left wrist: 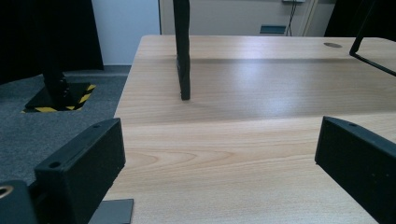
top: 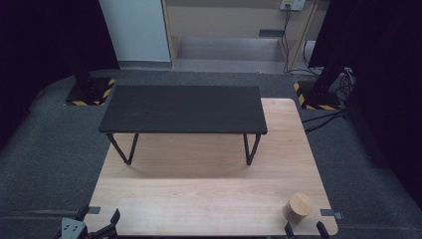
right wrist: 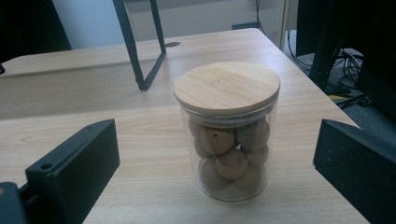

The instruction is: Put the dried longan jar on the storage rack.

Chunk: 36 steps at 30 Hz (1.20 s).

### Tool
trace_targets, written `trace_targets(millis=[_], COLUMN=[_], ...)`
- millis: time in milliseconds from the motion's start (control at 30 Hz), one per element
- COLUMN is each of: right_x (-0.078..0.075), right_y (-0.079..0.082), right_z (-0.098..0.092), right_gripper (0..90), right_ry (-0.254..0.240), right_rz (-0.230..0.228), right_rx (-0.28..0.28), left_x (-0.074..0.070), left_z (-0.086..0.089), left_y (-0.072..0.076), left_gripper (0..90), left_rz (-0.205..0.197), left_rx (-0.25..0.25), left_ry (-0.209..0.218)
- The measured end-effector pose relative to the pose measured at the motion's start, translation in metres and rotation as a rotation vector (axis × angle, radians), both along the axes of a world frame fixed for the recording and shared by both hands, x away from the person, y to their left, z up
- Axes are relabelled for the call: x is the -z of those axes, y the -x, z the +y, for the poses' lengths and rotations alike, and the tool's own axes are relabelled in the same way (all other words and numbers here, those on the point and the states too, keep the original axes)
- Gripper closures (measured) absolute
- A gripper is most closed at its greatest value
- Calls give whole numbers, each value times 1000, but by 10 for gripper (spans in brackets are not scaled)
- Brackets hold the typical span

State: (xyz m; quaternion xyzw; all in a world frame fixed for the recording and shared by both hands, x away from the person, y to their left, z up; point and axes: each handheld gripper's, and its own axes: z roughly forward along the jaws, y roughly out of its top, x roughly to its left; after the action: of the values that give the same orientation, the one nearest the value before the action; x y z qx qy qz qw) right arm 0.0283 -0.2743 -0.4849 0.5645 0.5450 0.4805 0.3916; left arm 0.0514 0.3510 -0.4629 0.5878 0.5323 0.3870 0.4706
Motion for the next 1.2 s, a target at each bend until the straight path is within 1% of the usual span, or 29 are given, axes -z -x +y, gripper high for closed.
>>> trace_targets(millis=[333, 600, 733, 933, 1200], right_x=[0, 2, 4, 5, 7], right_y=[7, 10, 8, 3, -9], right_z=[-1, 0, 1, 3, 6], right_gripper=[5, 5, 5, 5, 5], right_ry=[2, 1, 1, 4, 10], right_rz=[-9, 0, 0, 6, 19], right_rx=[9, 26, 37, 44, 45], left_x=[-1, -1, -1, 0, 0], left_z=[-1, -1, -2, -2, -3], left_y=[0, -1, -1, -1, -3], left_gripper=[3, 3, 3, 3, 3], left_rz=[-1, -1, -6, -1, -2], left_rx=[10, 20, 23, 30, 37], left_ry=[0, 3, 8, 9, 10])
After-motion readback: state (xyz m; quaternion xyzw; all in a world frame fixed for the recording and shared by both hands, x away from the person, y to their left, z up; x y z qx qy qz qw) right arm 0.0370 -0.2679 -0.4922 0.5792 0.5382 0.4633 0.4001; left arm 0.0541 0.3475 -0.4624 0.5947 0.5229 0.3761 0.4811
